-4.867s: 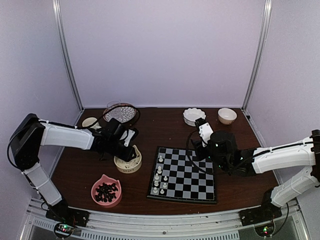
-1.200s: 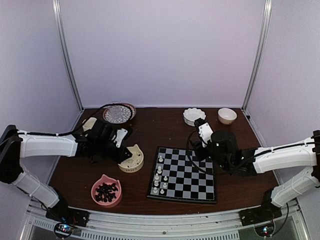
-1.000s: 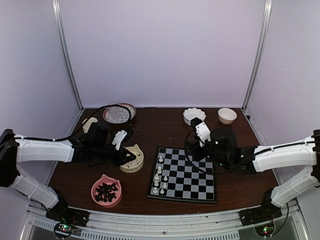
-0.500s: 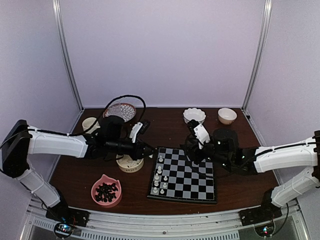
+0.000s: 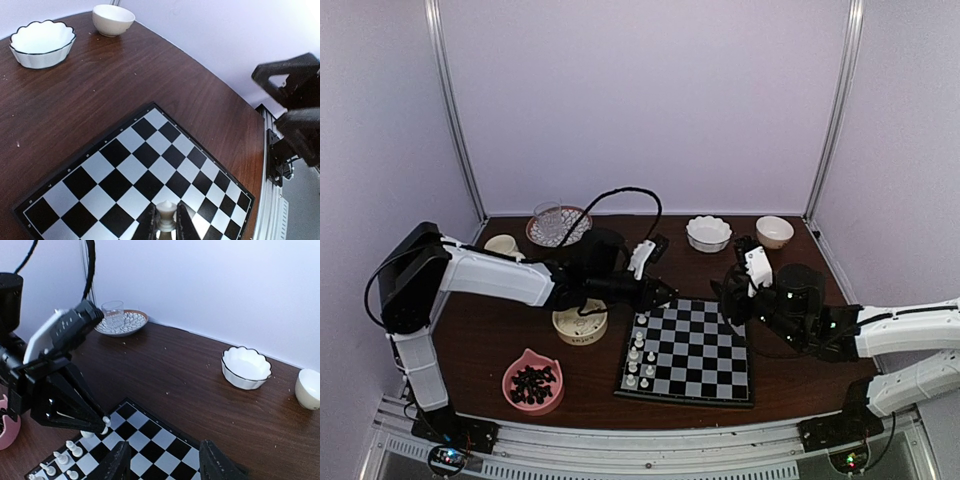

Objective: Set up the chess pieces on the board
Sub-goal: Pass from the left arm to the right

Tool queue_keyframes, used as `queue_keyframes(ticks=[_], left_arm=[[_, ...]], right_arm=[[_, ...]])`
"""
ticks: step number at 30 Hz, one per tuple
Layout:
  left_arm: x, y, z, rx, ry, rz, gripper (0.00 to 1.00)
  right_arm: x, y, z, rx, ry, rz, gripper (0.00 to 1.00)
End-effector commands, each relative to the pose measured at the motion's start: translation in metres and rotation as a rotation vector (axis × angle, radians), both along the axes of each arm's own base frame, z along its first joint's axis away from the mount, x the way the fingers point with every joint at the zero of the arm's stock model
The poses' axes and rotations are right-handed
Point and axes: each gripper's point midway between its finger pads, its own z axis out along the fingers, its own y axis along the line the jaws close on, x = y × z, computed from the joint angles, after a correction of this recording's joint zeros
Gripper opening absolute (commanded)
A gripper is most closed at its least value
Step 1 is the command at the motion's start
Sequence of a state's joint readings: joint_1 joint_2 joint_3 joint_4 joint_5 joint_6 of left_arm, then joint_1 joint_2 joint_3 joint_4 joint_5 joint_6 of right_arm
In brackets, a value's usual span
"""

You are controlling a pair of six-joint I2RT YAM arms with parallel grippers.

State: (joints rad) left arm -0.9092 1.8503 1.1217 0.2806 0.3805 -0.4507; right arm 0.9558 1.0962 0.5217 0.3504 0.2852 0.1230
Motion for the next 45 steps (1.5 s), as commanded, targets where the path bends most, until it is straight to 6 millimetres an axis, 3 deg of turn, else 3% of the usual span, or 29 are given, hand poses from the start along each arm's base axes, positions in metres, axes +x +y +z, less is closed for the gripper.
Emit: queue_keyframes(ticks=[1, 7, 9, 13, 15, 27, 35, 45], left_arm=[[0.02, -0.019, 0.008, -0.017, -0.071, 0.01, 0.06], [0.026, -0.037, -0.015, 0.018, -0.025, -0.017, 0.06], [0.027, -0.041, -0.014, 0.014, -0.004, -0.022, 0.06], [0.021, -0.049, -0.001, -0.034, 0.056, -0.037, 0.07], [0.016, -0.053, 0.009, -0.076, 0.079, -0.041, 0.07], [-0.009, -0.063, 0.032, -0.214, 0.26, -0.042, 0.09], [-0.013, -0.063, 0.031, -0.23, 0.281, -0.045, 0.1], [-0.014, -0.058, 0.03, -0.22, 0.254, -0.038, 0.1]], right_arm=[[0.007, -0.018, -0.044, -0.091, 0.073, -0.098, 0.51], [-0.006, 0.003, -0.051, -0.083, 0.086, 0.051, 0.63], [-0.009, 0.009, -0.052, -0.086, 0.09, 0.088, 0.67], [-0.021, 0.03, -0.056, -0.089, 0.104, 0.224, 0.91], [-0.017, 0.031, -0.06, -0.108, 0.118, 0.208, 0.94], [-0.001, 0.03, -0.065, -0.127, 0.118, 0.123, 0.91], [0.01, 0.022, -0.065, -0.12, 0.127, 0.04, 0.72], [0.01, 0.011, -0.066, -0.139, 0.127, -0.002, 0.59]])
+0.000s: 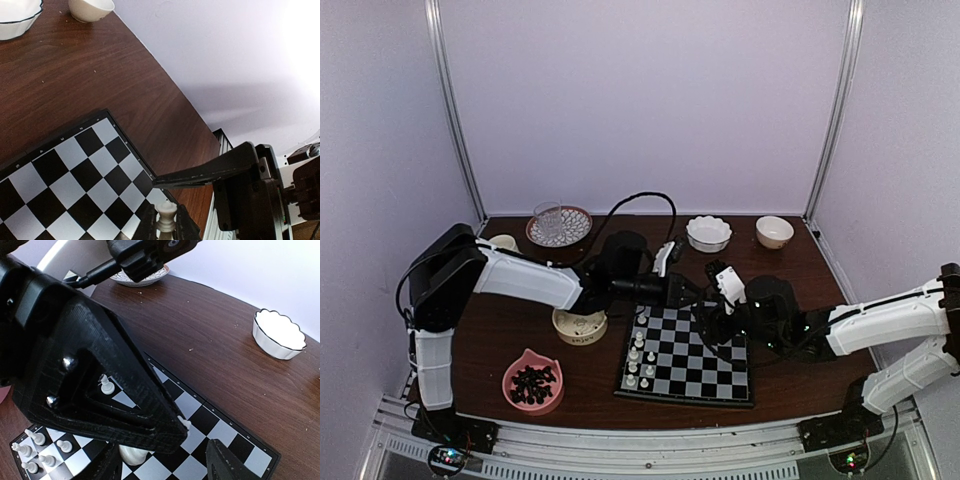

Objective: Set up the chess pieces on the board
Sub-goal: Pass from the left arm to the right

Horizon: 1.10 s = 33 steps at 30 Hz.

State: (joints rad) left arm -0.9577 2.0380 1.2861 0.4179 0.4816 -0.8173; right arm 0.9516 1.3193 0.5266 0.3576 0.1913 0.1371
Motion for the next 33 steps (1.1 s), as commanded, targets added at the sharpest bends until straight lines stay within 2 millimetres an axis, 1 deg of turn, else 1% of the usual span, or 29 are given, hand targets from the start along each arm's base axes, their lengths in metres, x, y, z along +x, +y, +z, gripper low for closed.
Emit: queue_keyframes(ticks=[1, 6, 15, 19, 24, 27, 30, 33], left_arm=[[-0.005, 0.003, 0.027, -0.048, -0.054, -0.01, 0.1], [-0.004, 0.006, 0.026, -0.039, -0.069, -0.001, 0.1], [-0.004, 0.009, 0.03, -0.034, -0.091, 0.005, 0.1], [-0.001, 0.012, 0.029, -0.026, -0.109, 0.023, 0.09], [0.002, 0.017, 0.027, -0.008, -0.145, 0.043, 0.09], [0.005, 0.021, 0.025, 0.001, -0.156, 0.052, 0.09], [0.007, 0.023, 0.022, 0.004, -0.162, 0.058, 0.09], [0.006, 0.024, 0.021, -0.001, -0.166, 0.053, 0.09]], right_arm=[[0.009, -0.015, 0.011, -0.002, -0.035, -0.085, 0.59], [0.008, -0.023, 0.012, -0.003, -0.039, -0.107, 0.58], [0.007, -0.028, 0.008, -0.033, -0.034, -0.116, 0.56], [0.007, -0.03, 0.007, -0.044, -0.033, -0.12, 0.55], [0.004, -0.032, 0.011, -0.031, -0.043, -0.114, 0.56], [0.002, -0.035, 0.015, -0.017, -0.055, -0.111, 0.59], [-0.001, -0.03, 0.021, 0.009, -0.066, -0.078, 0.61], [-0.007, -0.019, 0.026, 0.042, -0.064, -0.013, 0.62]])
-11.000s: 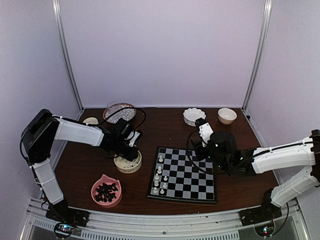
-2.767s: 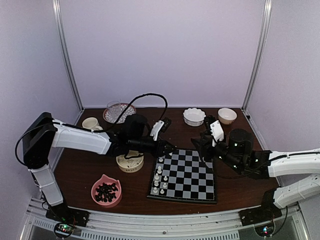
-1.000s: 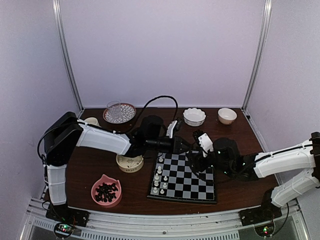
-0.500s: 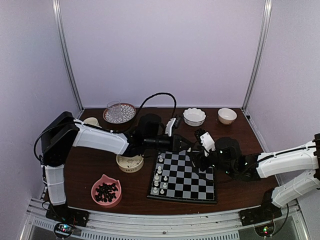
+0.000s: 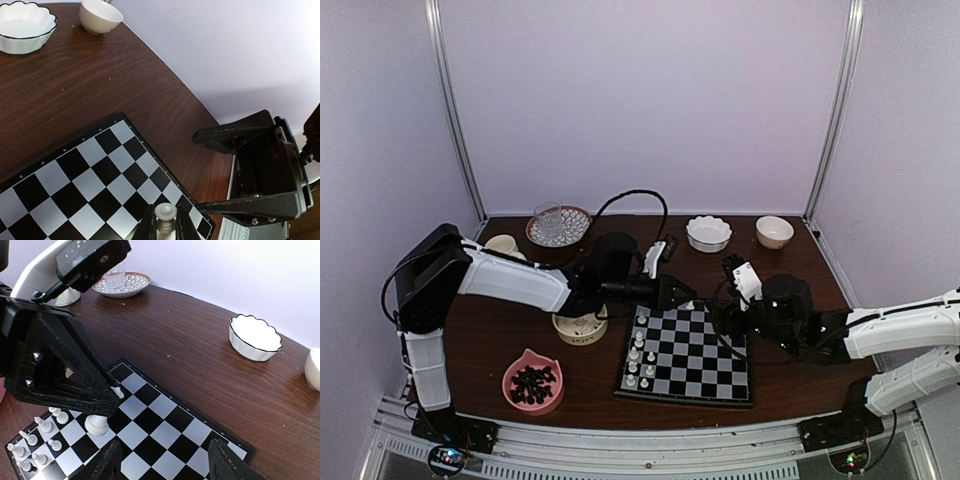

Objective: Set up the chess pieces on the board
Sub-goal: Pass from the left arm to the right

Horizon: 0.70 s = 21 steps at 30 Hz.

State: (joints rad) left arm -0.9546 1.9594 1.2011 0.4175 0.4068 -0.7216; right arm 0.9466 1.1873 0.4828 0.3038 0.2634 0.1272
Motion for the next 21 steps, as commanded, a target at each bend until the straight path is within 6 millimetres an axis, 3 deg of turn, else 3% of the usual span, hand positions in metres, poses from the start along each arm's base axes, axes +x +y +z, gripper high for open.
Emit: queue_keyframes(ticks=[1, 10, 21], left_arm=[[0.002, 0.003, 0.017, -0.038, -0.061, -0.002, 0.08], [-0.011, -0.002, 0.031, -0.124, -0.07, -0.08, 0.06], [-0.013, -0.003, 0.027, -0.119, -0.072, -0.08, 0.06]], right_arm=[[-0.006, 0.011, 0.008, 0.042, -0.011, 0.074, 0.62], [-0.019, 0.043, 0.008, 0.108, 0.036, 0.23, 0.59], [-0.012, 0.055, 0.004, 0.118, 0.07, 0.226, 0.51]])
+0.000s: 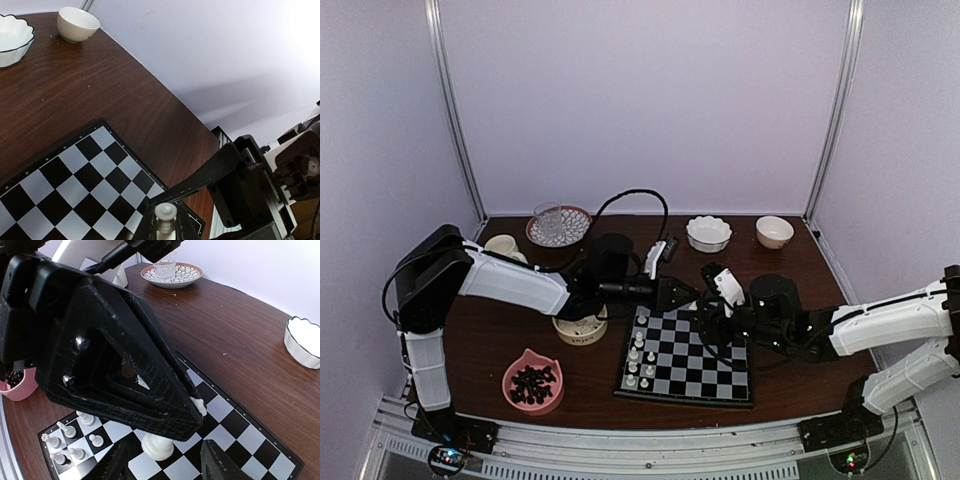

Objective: Set up the chess pieces on the board
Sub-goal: Pass from the left arm to the right

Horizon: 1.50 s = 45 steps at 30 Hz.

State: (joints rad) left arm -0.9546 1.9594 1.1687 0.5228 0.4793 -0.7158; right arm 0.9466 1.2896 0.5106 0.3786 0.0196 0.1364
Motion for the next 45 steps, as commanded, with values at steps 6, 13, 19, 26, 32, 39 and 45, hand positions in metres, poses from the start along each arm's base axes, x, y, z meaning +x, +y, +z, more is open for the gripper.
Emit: queue_keyframes(ticks=[6, 13, 19, 26, 32, 39, 45], left_arm=[[-0.002, -0.002, 0.012, -0.042, -0.043, 0.001, 0.06], [0.0, 0.0, 0.01, -0.041, -0.05, 0.011, 0.07], [0.0, 0.003, 0.01, -0.019, -0.061, 0.018, 0.16], [0.004, 0.019, 0.029, 0.029, -0.052, 0.007, 0.48], [0.01, 0.037, 0.053, 0.03, -0.038, -0.041, 0.52], [0.008, 0.035, 0.046, 0.111, -0.022, -0.088, 0.47], [0.001, 0.025, 0.038, 0.104, 0.026, -0.156, 0.43]], right_arm=[[0.013, 0.009, 0.015, 0.091, 0.023, -0.034, 0.4], [0.016, 0.002, 0.013, 0.082, 0.027, -0.059, 0.21], [0.017, -0.005, 0.008, 0.028, 0.008, -0.074, 0.14], [0.016, -0.01, 0.01, -0.014, -0.024, -0.064, 0.07], [0.012, -0.009, 0.012, -0.033, -0.044, -0.031, 0.06], [0.002, -0.001, 0.017, -0.016, -0.055, 0.046, 0.07], [-0.006, 0.007, 0.02, 0.004, -0.055, 0.11, 0.07]])
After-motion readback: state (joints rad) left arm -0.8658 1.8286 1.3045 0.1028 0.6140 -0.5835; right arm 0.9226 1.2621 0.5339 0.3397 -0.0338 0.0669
